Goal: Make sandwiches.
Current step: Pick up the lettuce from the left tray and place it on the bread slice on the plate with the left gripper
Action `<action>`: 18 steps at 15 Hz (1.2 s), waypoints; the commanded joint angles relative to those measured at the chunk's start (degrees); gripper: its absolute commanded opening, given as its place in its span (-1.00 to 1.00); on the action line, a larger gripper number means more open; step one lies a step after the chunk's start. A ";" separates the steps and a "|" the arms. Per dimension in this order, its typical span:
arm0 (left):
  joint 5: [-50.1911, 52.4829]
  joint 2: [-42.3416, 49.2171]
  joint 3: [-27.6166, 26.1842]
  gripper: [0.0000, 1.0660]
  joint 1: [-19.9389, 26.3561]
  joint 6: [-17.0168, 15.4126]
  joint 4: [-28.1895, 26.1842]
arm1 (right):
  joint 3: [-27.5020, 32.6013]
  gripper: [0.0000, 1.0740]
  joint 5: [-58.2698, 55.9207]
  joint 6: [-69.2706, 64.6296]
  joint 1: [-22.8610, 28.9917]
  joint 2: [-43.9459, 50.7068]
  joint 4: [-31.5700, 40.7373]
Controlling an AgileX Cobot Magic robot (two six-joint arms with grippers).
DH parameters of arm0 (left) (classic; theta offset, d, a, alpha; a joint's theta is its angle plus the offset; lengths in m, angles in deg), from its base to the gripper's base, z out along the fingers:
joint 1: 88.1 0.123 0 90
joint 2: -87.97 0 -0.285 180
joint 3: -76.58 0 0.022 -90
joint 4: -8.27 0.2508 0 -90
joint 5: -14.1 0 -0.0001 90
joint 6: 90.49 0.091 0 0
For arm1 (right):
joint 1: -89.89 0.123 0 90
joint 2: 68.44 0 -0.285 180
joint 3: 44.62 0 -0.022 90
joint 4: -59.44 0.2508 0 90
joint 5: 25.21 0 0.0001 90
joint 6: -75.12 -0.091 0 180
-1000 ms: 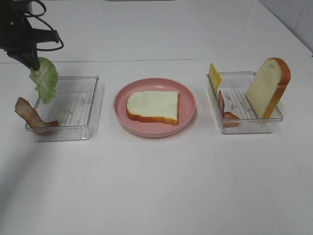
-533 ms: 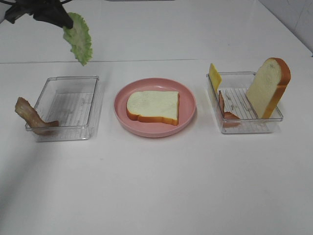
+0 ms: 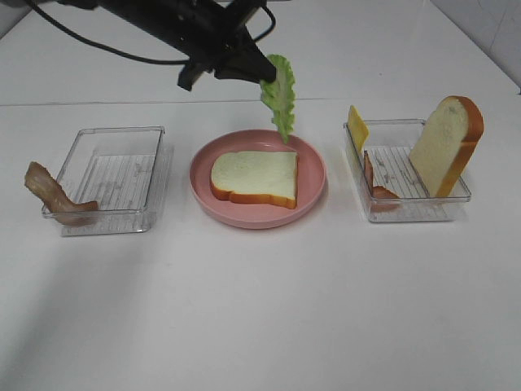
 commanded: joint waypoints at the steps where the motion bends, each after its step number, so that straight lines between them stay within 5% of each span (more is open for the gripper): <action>1: 0.69 -4.18 -0.06 -1.00 -1.38 2.29 -6.07 | -0.06 0.42 0.52 0.23 -0.34 0.74 0.00; 4: 0.63 -7.39 -0.06 -1.00 -1.38 2.92 -6.30 | -0.06 0.42 0.52 0.23 -0.34 0.74 0.00; 8: 0.80 -8.54 -0.06 -1.00 -1.03 2.86 1.72 | -0.06 0.42 0.52 0.23 -0.34 0.74 -0.06; 18: 2.81 -6.53 -0.06 -1.00 -1.03 -9.45 20.05 | -0.06 0.42 0.52 0.23 -0.34 0.74 -0.06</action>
